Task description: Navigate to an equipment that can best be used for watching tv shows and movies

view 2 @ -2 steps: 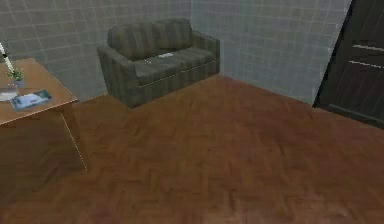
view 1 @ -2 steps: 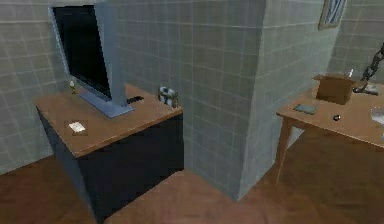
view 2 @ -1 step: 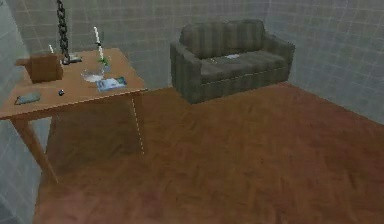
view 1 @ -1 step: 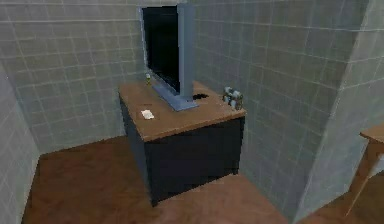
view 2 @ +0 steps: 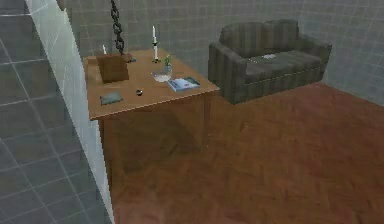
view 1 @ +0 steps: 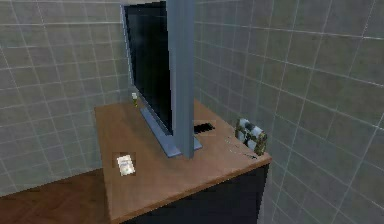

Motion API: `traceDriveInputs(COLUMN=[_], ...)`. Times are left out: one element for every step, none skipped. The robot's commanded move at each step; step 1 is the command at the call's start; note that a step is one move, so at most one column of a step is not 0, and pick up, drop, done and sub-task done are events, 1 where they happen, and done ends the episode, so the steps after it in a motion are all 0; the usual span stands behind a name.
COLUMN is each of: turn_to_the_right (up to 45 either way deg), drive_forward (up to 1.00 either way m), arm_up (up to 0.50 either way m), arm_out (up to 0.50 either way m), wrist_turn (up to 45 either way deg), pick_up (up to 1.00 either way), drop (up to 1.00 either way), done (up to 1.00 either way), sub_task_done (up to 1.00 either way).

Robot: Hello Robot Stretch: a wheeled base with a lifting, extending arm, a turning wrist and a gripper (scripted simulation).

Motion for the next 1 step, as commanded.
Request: traceDriveInputs(turn_to_the_right=[0.0], drive_forward=[0.00], arm_up=[0.00], arm_out=[0.00], wrist_turn=[0.0], pick_up=[0.00], drop=[0.00], done=[1.00], sub_task_done=[0.00])
